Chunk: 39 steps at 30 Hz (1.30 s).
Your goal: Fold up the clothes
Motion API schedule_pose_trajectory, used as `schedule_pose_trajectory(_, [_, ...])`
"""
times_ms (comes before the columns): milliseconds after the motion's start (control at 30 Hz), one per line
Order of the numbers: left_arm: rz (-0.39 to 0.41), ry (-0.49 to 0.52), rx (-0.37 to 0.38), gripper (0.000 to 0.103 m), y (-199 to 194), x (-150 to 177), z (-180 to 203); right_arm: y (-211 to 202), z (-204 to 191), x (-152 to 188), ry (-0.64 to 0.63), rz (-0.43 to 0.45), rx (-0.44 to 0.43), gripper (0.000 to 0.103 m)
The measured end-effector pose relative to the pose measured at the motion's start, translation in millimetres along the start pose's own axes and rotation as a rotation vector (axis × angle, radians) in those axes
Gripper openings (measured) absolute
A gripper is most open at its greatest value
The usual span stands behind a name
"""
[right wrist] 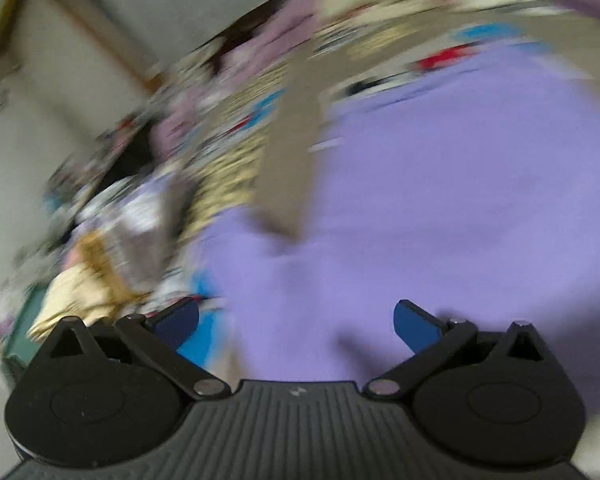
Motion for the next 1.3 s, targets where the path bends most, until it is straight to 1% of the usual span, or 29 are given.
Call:
schedule_pose_trajectory(67, [-0.014,-0.007,0.028,0.102,8.5,2.7,16.2,-38.5,47.3,-5.3,0.057,0.06,0.089,0.103])
schedule_pose_trajectory(167, [-0.032,-0.038,0.044,0.103,18.8,19.8,37.3,-70.2,99.7,-8.9,0.119,0.139,0.174,0.103])
schedule_pose_trajectory(233, [-0.043,-0.037,0.014,0.102,34.4,32.1,40.7,-81.4,128.3,-9.2,0.148,0.183,0.211,0.102])
schedule_pose_trajectory(333, [-0.05,-0.046,-0.039,0.102,61.2,44.9,40.5,-81.1,162.9,-16.8,0.147,0.234,0.259,0.1])
schedule_pose_trajectory(433, [-0.025,-0.064,-0.09,0.101,89.3,41.5,31.3,-73.9,197.8,-35.1,0.157,0.288,0.316,0.099])
schedule_pose_trajectory(500, [-0.012,-0.08,-0.119,0.101,108.7,37.0,22.3,-68.0,224.8,-53.8,0.189,0.332,0.351,0.098])
schedule_pose_trajectory(600, [0.028,-0.092,-0.117,0.1,128.8,29.2,15.8,-63.0,269.2,-82.5,0.255,0.417,0.385,0.098])
schedule_pose_trajectory(700, [0.069,-0.116,-0.106,0.1,146.7,21.2,9.6,-56.8,311.3,-107.8,0.322,0.487,0.384,0.097])
schedule_pose_trajectory(733, [0.082,-0.13,-0.096,0.096,151.3,18.5,8.0,-54.5,323.1,-115.1,0.336,0.511,0.368,0.097])
schedule_pose_trajectory(800, [0.074,-0.132,-0.069,0.078,159.6,18.2,9.9,-48.3,341.3,-128.1,0.35,0.547,0.332,0.096])
schedule_pose_trajectory(833, [0.063,-0.13,-0.053,0.054,163.9,18.7,11.7,-44.0,345.6,-133.2,0.348,0.549,0.32,0.095])
schedule_pose_trajectory(867, [0.052,-0.126,-0.039,0.018,168.1,19.3,13.6,-39.7,349.8,-138.2,0.345,0.552,0.307,0.092])
schedule_pose_trajectory(900, [0.04,-0.104,-0.043,0.003,171.3,21.0,17.5,-32.5,349.2,-142.6,0.314,0.53,0.289,0.069])
schedule_pose_trajectory(933, [0.052,-0.079,-0.068,0.002,168.9,20.0,20.7,-22.8,345.1,-146.0,0.259,0.482,0.287,0.023])
schedule_pose_trajectory(967, [0.066,-0.057,-0.091,0.002,165.5,18.6,23.8,-17.2,339.7,-147.6,0.209,0.456,0.32,0.015])
schedule_pose_trajectory(1000, [0.11,-0.067,-0.089,0.002,152.5,12.4,25.2,-14.0,334.1,-148.5,0.164,0.444,0.365,0.016])
schedule_pose_trajectory(1033, [0.154,-0.075,-0.088,0.002,139.3,6.2,26.4,-17.5,325.6,-150.3,0.121,0.468,0.394,0.016])
schedule_pose_trajectory(1067, [0.189,-0.069,-0.098,0.002,125.0,0.4,26.3,-24.6,315.5,-152.7,0.08,0.51,0.416,0.016])
schedule_pose_trajectory(1133, [0.254,-0.057,-0.119,0.002,97.5,-10.6,25.7,-38.9,285.5,-157.1,-0.059,0.6,0.459,0.016])
schedule_pose_trajectory(1167, [0.234,-0.047,-0.149,0.003,98.0,-9.8,18.9,-37.8,272.3,-159.4,-0.132,0.609,0.482,0.016])
schedule_pose_trajectory(1200, [0.212,-0.037,-0.18,0.006,99.1,-8.7,11.9,-32.5,260.7,-161.9,-0.204,0.598,0.504,0.017])
schedule_pose_trajectory(1233, [0.166,-0.026,-0.231,0.016,106.8,-3.7,2.0,-16.0,256.2,-163.9,-0.268,0.531,0.55,0.029])
schedule_pose_trajectory(1267, [0.111,-0.02,-0.292,0.039,114.8,1.4,-7.4,5.8,255.3,-165.7,-0.328,0.433,0.606,0.046])
schedule_pose_trajectory(1300, [0.07,-0.011,-0.323,0.05,117.7,5.6,-13.0,27.7,260.2,-163.5,-0.37,0.336,0.675,0.079])
Point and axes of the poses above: each gripper's, at about its wrist camera, not at the fingertips, and y roughly the way its jaws point, z to its right, x to its underside, the point moved 4 cm from there along y, roughly the way its jaws point, and after that the axes turned 7 degrees about z, right-handed, at the moved point
